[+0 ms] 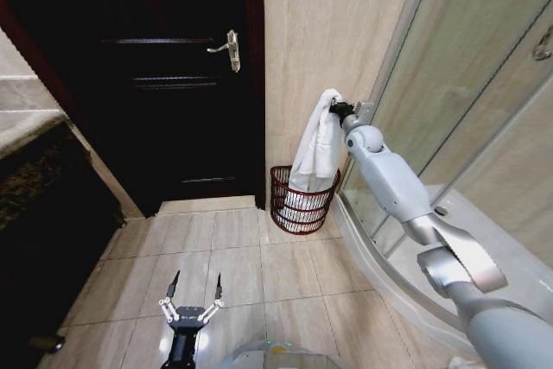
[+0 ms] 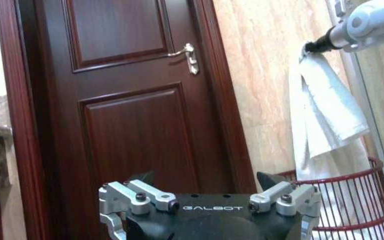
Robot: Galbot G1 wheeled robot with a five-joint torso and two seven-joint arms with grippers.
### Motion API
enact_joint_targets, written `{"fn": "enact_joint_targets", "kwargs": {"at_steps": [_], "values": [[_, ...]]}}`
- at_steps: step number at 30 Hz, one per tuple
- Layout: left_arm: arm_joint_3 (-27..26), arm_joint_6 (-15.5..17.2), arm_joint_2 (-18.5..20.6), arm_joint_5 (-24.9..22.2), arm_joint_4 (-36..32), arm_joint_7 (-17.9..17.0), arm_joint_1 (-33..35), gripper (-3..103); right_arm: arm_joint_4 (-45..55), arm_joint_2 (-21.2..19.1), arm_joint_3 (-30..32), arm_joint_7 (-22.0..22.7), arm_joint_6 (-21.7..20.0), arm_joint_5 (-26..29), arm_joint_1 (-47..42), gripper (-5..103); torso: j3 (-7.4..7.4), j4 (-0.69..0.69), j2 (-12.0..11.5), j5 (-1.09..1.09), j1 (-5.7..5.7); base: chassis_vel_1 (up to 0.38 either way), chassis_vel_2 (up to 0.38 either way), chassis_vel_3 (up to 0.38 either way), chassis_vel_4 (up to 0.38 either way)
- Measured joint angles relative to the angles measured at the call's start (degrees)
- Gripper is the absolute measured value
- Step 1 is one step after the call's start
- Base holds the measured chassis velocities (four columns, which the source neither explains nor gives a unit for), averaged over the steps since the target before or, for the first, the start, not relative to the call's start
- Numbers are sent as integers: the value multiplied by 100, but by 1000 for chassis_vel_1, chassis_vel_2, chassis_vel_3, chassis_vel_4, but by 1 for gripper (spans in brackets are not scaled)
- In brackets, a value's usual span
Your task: Discard the used towel into the hamper.
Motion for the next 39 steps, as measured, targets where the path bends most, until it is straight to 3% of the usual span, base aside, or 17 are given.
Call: {"fn": "enact_joint_targets", "kwargs": {"at_steps": [23, 39], "values": [[-75, 27, 0, -115, 142, 31, -126, 100, -110, 197, 35, 176, 58, -138, -67, 7, -367, 0, -528, 1, -161, 0, 0, 0, 0], [-110, 70, 0, -181, 188, 68, -202, 100, -477, 295, 100, 31, 181, -284, -37, 7, -618, 0, -880, 1, -262, 0, 0, 0, 0]]}}
